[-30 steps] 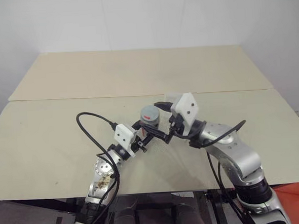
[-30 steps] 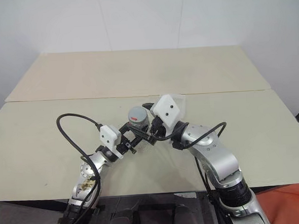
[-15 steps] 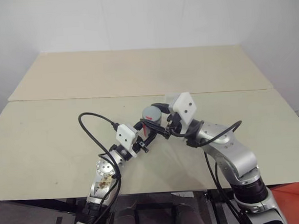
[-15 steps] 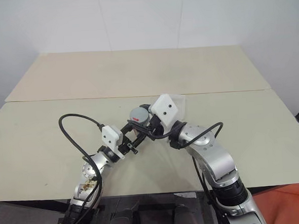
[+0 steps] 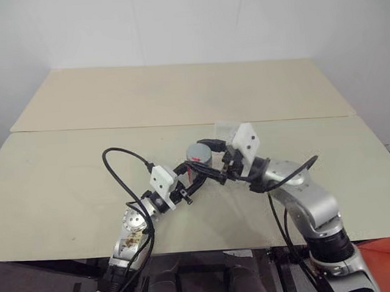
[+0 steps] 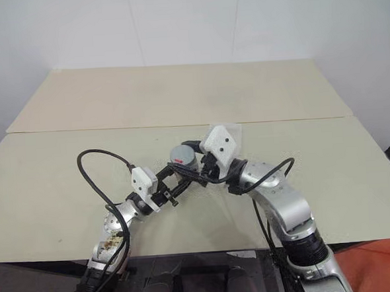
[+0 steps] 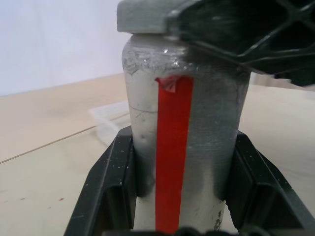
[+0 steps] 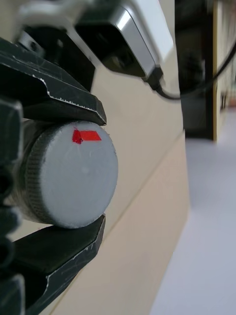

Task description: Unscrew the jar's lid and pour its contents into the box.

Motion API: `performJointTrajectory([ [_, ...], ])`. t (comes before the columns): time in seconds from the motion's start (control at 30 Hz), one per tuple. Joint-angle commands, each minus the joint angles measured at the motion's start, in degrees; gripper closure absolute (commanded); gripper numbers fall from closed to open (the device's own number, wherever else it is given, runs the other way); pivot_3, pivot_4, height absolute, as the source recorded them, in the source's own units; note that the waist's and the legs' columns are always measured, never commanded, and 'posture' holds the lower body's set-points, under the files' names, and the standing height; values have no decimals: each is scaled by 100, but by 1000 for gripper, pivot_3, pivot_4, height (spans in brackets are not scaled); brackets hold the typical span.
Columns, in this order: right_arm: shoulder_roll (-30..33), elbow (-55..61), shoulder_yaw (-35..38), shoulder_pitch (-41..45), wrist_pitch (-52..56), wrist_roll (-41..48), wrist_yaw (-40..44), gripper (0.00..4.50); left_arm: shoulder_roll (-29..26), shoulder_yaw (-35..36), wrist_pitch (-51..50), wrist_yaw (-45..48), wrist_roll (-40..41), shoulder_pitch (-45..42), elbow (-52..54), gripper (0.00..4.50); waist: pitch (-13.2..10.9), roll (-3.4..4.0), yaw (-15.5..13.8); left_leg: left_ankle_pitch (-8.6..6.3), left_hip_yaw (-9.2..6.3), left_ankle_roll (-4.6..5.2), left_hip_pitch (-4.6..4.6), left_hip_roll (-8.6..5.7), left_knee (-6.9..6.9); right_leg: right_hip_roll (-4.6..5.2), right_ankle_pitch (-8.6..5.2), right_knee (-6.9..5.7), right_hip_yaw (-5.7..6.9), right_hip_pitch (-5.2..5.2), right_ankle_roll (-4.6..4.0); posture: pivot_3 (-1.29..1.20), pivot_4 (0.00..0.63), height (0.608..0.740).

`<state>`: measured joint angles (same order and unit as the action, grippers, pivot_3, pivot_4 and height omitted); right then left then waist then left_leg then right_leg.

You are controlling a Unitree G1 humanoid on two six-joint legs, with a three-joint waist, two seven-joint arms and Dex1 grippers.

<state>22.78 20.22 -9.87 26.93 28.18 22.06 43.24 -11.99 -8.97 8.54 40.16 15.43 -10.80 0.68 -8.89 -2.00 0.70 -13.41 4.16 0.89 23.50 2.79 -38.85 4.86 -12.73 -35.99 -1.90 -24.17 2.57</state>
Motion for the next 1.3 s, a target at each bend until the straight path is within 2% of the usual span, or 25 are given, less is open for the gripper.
performJointTrajectory([
  [0.03, 296, -357, 113, 430, -568, 524, 1426, 1690, -47, -7, 44, 256, 203, -72, 287, 2538, 0, 0, 0, 0, 0, 0, 0, 0, 0, 0, 0, 0, 0, -1, 0, 0, 150, 740],
  [0.17, 458, -1463, -121, 1151, -927, 704, 3034, 1690, -84, -20, -14, 451, 285, -136, 353, 2538, 0, 0, 8, 0, 0, 1, -1, 0, 0, -1, 0, 1, 0, 0, 0, 0, 150, 740],
  [0.37, -49, -3659, -551, 2444, -1997, 410, 4814, 1690, -153, -3, -27, 528, 304, -104, 398, 2538, -1, 1, 36, 0, -2, 1, -3, 7, 2, -11, 2, -2, -1, -2, -3, 0, 150, 740],
  [0.6, 130, -5175, -1728, 3350, -3304, 905, 4926, 1690, -177, -45, -138, 504, 266, -56, 524, 2538, -2, 3, -9, 0, 0, 0, 2, 6, 1, -6, 2, -1, 0, -4, -4, 0, 150, 740],
  [0.7, 160, -5396, -1720, 3425, -3539, 1010, 4926, 1690, -168, -47, -143, 491, 245, -34, 531, 2538, -2, 3, -7, -1, 1, 1, 3, 6, 2, -2, 2, 0, 1, -5, -4, 0, 150, 740],
  [0.77, 108, -5485, -1392, 3336, -3689, 945, 4926, 1690, -129, -26, -135, 436, 246, -38, 491, 2538, -2, 3, -1, -1, 1, 1, 2, 6, 2, -2, 3, -2, 1, -6, -4, 0, 150, 740],
  [0.8, 155, -5427, -1271, 3264, -3652, 956, 4926, 1690, -96, -8, -136, 401, 261, -48, 463, 2538, -2, 3, -1, -1, 2, 1, 3, 6, 2, -2, 3, -3, 1, -7, -5, 0, 150, 740],
  [0.83, 246, -5286, -1176, 3160, -3617, 997, 4926, 984, -76, 8, -124, 381, 264, -66, 425, 2538, -2, 3, -5, -1, 1, 1, 2, 7, 2, -2, 3, -4, 1, -6, -5, 0, 150, 740],
  [0.87, 342, -5089, -1031, 3030, -3519, 1036, 4926, 789, -64, 18, -104, 382, 258, -86, 383, 2538, -2, 3, -22, -1, 1, 1, 3, 7, 2, -2, 3, -4, 1, -6, -5, 0, 150, 740],
  [0.93, 504, -4580, -661, 2697, -3380, 1111, 4771, 118, -50, 28, -74, 398, 249, -117, 311, 2538, -2, 3, -59, -1, 0, 1, 5, 6, 1, 0, 3, 0, 4, -4, -5, 0, 150, 740],
  [1.1, 923, -2962, 137, 1743, -2831, 1119, 3705, 52, -5, 20, -5, 445, 237, -179, 122, 2538, -3, 4, -91, -1, 2, 1, 13, 5, 1, 2, 4, -3, 5, -13, -5, 0, 150, 740],
  [1.23, 998, -1162, 781, 717, -2166, 1171, 2173, 52, 91, 39, 134, 378, 140, -293, -175, 2538, -2, 4, -92, -1, 0, 1, 12, 5, 2, 2, 3, -2, 5, -12, -5, 0, 150, 740],
  [1.3, 908, -220, 889, 243, -1800, 880, 1210, 52, 170, 87, 258, 262, 51, -388, -363, 2538, -2, 4, -93, -1, 1, 1, 13, 4, 2, 2, 3, -2, 5, -12, -4, 0, 150, 740],
])
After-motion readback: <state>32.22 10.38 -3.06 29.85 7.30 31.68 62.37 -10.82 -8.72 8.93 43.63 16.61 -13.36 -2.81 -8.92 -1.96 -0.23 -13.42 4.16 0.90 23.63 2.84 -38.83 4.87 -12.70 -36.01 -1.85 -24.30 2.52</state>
